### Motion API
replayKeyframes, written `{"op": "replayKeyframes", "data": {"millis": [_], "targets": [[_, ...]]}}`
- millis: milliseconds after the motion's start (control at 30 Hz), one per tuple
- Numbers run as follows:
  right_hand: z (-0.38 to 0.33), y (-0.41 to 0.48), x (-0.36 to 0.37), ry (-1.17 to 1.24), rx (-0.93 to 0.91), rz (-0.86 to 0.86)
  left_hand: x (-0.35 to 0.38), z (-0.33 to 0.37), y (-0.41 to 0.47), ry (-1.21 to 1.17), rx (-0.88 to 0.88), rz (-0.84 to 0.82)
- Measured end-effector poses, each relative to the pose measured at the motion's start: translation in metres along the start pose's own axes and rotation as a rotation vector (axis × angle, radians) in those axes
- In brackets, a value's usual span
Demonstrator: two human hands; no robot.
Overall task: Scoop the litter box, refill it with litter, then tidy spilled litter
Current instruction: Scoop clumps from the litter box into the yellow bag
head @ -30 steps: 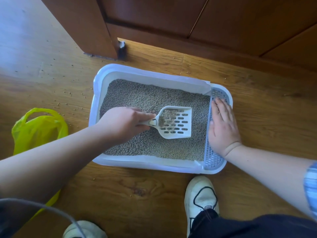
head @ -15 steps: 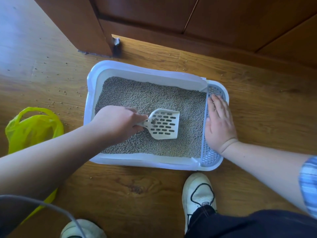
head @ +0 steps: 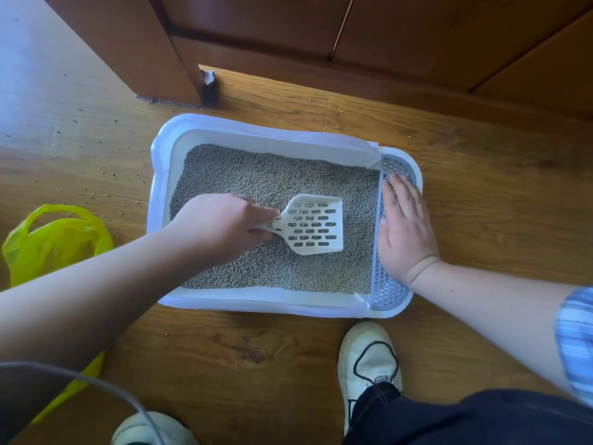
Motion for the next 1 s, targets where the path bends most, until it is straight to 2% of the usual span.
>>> {"op": "replayKeyframes", "data": {"millis": [100, 233, 433, 667, 1000], "targets": [[0.0, 0.0, 0.0, 0.0, 0.0, 0.004, -0.006, 0.01, -0.005, 0.153, 0.007, -0.052], [0.0, 0.0, -0.001, 0.002, -0.008, 0.02, -0.011, 0.032, -0.011, 0.361, -0.093, -0.114], [0.0, 0.001, 0.0, 0.012, -0.011, 0.025, -0.012, 0.084, -0.012, 0.427, -0.163, -0.223], [0.001, 0.001, 0.001, 0.025, -0.017, 0.03, 0.019, 0.108, 0.01, 0.33, -0.139, -0.257], [0.003, -0.001, 0.002, 0.019, -0.035, 0.024, 0.065, 0.097, 0.032, 0.041, -0.056, -0.179]]}}
Point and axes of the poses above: each hand's wrist, its own y-axis towards the middle knuckle, its own x-axis out of the palm, z = x × y, the point moved 3 cm from there along y, towards the middle knuckle, and after that the axes turned 15 degrees about -x, right-handed, at the moved point
